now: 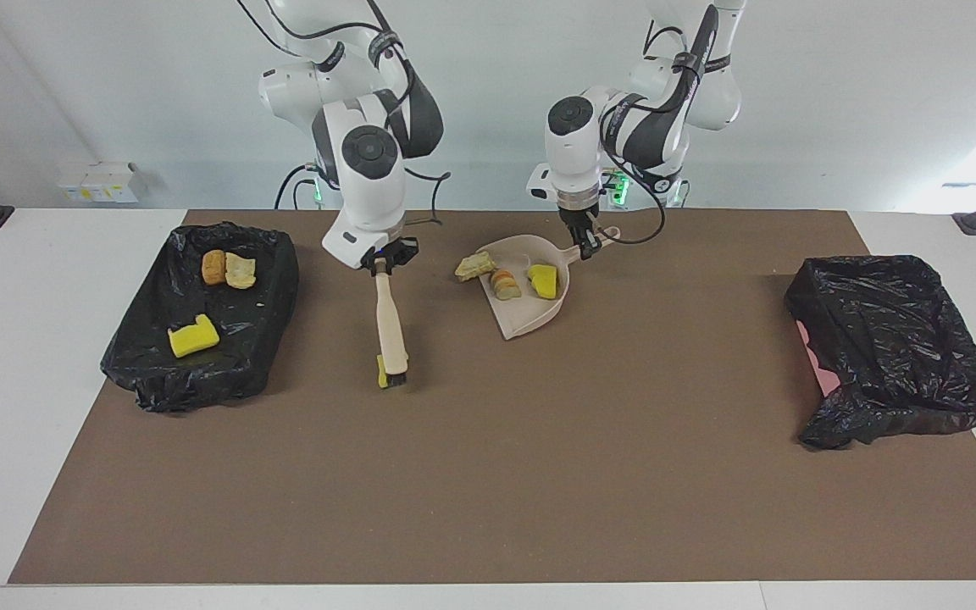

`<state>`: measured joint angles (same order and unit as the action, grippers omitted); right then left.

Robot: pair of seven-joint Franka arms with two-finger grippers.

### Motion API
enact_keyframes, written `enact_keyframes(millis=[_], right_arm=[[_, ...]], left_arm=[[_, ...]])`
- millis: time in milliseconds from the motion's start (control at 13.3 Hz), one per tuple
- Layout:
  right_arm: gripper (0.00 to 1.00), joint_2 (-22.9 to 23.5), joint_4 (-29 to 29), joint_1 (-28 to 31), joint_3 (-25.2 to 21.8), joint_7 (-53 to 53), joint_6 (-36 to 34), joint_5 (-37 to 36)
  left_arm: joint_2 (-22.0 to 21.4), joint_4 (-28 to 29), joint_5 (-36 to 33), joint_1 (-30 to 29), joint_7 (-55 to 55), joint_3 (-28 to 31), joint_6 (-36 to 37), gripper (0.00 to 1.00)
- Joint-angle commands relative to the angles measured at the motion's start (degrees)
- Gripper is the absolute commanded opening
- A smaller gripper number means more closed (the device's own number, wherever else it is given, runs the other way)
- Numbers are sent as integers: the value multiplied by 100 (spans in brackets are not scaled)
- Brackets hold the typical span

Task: Sweep and dump trash in bin
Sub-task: 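Sweep the remaining green sponge and bread into the dustpan with the brush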

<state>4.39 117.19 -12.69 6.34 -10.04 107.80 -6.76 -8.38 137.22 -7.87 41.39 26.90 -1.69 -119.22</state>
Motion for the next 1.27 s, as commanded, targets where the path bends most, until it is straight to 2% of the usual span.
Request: enact_keyframes(millis=[0,75,225,450,600,750,900,1049,1199], right_arm=[[0,430,-91,239,69,194,460,-814],[0,475,-91,379,69,317,574,-966],[0,484,-30,477,87,406,646,-758],[0,502,163,329,104,485,585,260],[0,292,444,-39,105,503,471,841],[0,81,691,-355,105,573,348,1001],[0,-95,787,-690,105,626,-99,1273],[0,-542,1321,-1329,105,591,-84,1545],[0,-789,1543,-1692,105,399,-180,2010]], left_arm=[[-103,217,57,36,26,46,-443,0],[-85,218,92,27,-27,46,-514,0],[-42,218,407,27,-45,64,-672,0],[2,174,435,1,-238,64,-735,0],[46,147,531,-78,-238,64,-735,0],[142,147,593,-96,-264,55,-787,0],[327,139,593,-96,-344,55,-1102,0],[398,60,593,-105,-344,64,-1130,0],[398,59,593,-105,-344,55,-1130,0]])
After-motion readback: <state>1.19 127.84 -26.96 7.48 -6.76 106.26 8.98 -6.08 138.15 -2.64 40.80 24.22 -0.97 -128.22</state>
